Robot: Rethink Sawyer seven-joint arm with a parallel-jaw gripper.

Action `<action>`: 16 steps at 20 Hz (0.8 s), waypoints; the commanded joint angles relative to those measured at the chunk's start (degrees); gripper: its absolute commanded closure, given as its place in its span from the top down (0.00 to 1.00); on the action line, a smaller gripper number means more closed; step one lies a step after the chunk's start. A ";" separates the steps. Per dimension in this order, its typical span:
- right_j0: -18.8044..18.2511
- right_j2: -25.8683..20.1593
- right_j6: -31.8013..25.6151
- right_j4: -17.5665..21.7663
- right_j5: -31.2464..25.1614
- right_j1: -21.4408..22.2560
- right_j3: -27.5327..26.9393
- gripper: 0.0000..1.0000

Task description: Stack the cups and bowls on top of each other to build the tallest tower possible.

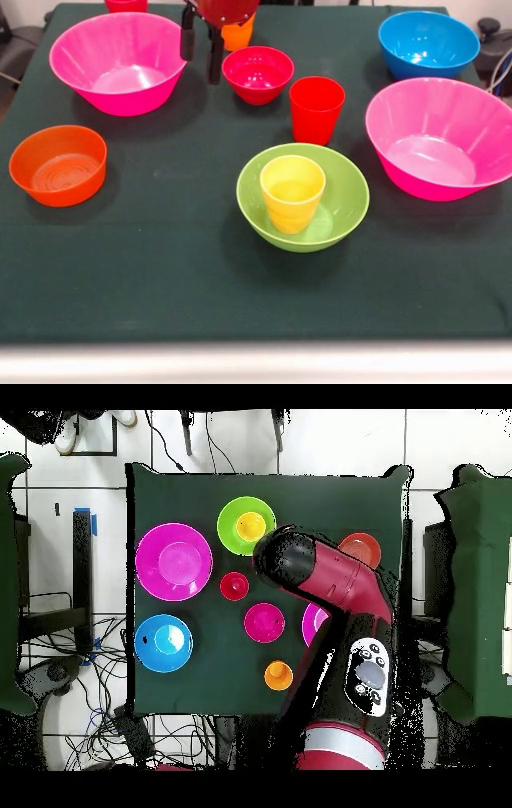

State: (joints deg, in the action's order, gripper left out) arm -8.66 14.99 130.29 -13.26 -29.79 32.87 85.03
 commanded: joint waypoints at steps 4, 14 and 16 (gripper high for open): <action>-7.07 -11.00 -18.62 9.87 -17.14 0.31 -5.68 1.00; -10.92 -16.37 -18.81 14.69 -21.01 -0.87 -10.08 1.00; -11.26 -16.82 -18.55 15.85 -20.88 -1.30 -10.80 1.00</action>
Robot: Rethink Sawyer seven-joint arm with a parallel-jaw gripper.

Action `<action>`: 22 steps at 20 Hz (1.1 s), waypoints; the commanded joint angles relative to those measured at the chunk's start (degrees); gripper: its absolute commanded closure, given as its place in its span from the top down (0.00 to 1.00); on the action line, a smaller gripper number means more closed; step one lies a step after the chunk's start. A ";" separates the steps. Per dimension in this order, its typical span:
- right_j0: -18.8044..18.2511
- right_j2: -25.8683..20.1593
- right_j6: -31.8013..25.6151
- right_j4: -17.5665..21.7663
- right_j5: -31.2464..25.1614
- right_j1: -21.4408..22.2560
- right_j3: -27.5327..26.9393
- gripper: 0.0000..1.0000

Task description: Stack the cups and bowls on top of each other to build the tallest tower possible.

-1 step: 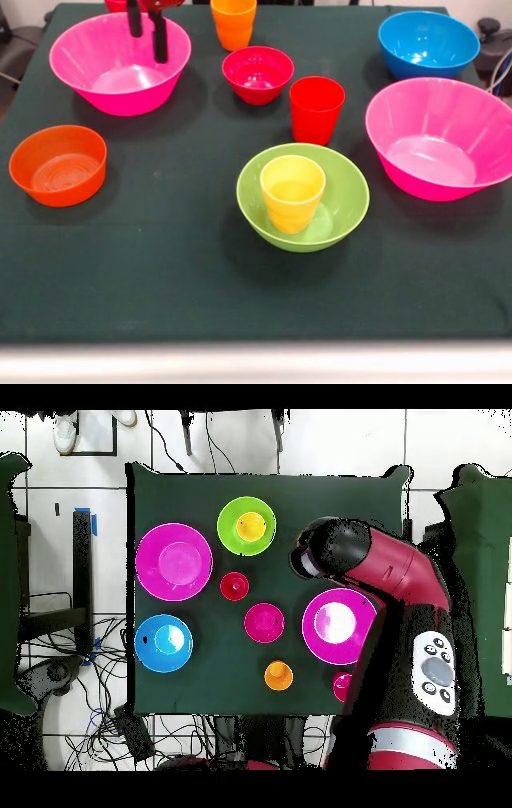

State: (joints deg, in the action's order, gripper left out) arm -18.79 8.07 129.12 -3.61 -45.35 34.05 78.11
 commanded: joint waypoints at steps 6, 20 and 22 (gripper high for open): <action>-2.03 -11.96 -16.09 7.99 -4.96 -2.39 -3.85 1.00; -3.52 -19.38 -13.42 6.93 -3.67 -1.42 2.90 1.00; -2.17 -18.62 -9.52 6.97 -2.63 -2.01 3.03 1.00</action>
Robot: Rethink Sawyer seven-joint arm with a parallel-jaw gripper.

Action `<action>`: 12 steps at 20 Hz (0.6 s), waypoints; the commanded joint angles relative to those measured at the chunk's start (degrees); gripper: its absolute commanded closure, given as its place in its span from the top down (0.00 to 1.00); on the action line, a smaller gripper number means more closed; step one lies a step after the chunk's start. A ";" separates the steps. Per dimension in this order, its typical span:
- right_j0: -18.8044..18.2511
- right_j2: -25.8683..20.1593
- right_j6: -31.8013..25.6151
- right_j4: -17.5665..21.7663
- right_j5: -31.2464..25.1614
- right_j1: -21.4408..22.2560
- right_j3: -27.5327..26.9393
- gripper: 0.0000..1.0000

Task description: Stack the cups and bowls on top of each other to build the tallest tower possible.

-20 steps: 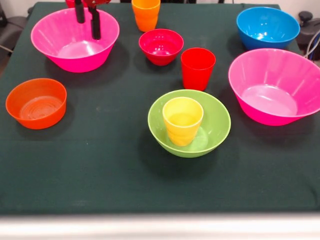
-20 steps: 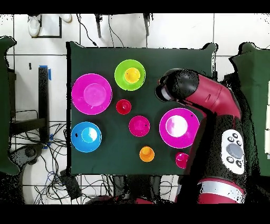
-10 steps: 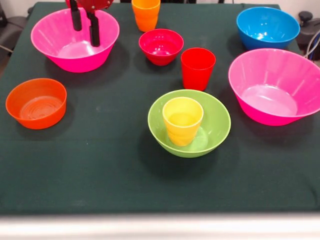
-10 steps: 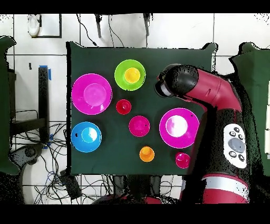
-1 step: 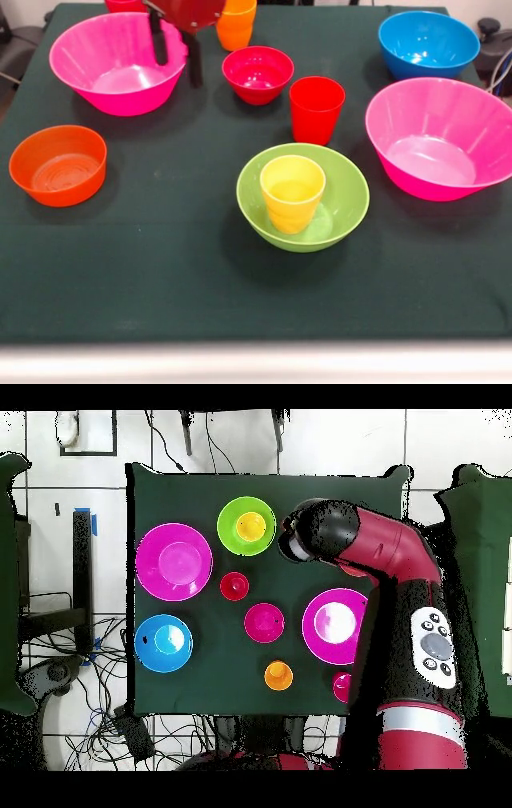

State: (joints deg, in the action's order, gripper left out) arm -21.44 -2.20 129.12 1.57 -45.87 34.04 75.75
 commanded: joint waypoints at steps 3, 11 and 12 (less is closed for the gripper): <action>2.44 -7.60 -6.45 2.61 -1.72 -3.01 4.78 1.00; 4.04 -9.36 -6.51 2.36 -7.14 -6.64 1.81 1.00; 4.54 -8.82 -5.33 2.45 -6.87 -6.96 1.57 1.00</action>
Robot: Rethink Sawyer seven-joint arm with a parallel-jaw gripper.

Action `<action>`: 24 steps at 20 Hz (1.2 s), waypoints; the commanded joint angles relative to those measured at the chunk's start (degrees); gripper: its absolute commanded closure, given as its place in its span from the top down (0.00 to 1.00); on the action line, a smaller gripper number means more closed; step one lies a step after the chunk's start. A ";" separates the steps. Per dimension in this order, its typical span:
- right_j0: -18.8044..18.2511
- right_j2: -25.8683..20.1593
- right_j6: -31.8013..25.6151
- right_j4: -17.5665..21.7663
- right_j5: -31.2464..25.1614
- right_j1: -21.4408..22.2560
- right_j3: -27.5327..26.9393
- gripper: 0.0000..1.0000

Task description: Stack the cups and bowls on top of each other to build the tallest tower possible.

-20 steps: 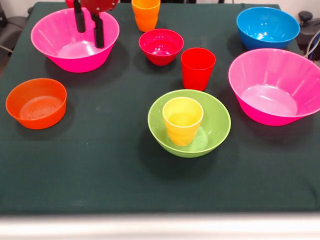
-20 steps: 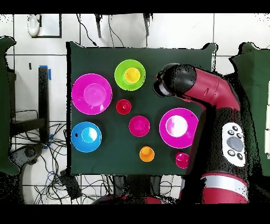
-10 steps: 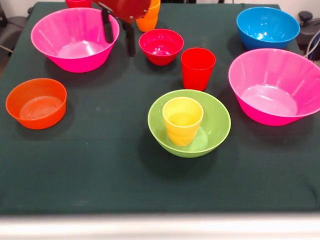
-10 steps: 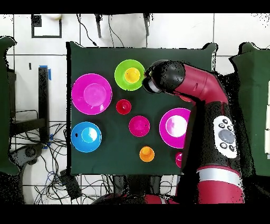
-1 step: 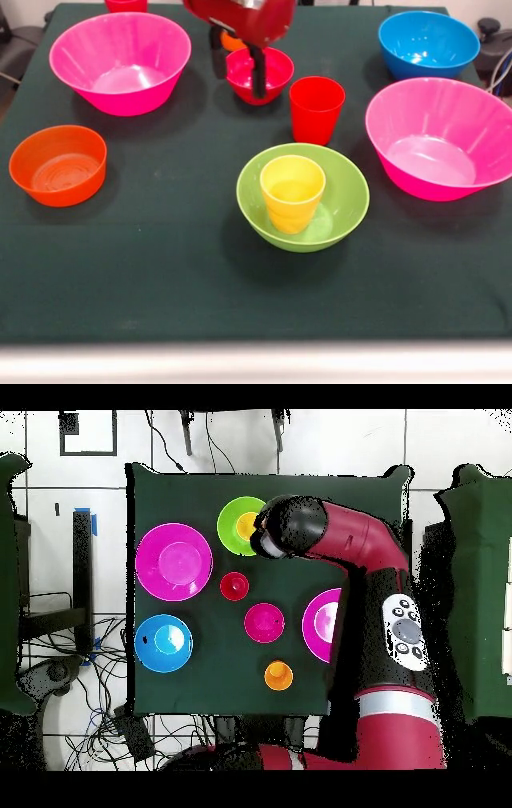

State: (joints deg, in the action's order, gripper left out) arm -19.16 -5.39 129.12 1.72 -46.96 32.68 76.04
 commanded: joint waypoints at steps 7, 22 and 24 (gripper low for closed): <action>4.07 -2.41 -2.61 3.86 -5.14 -7.53 -0.71 1.00; 3.80 4.11 -6.26 9.27 -6.31 -2.05 1.99 1.00; 3.03 3.75 -7.27 9.32 -7.78 -1.95 0.72 1.00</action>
State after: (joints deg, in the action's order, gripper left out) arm -15.03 -0.57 129.12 6.70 -48.44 30.42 75.80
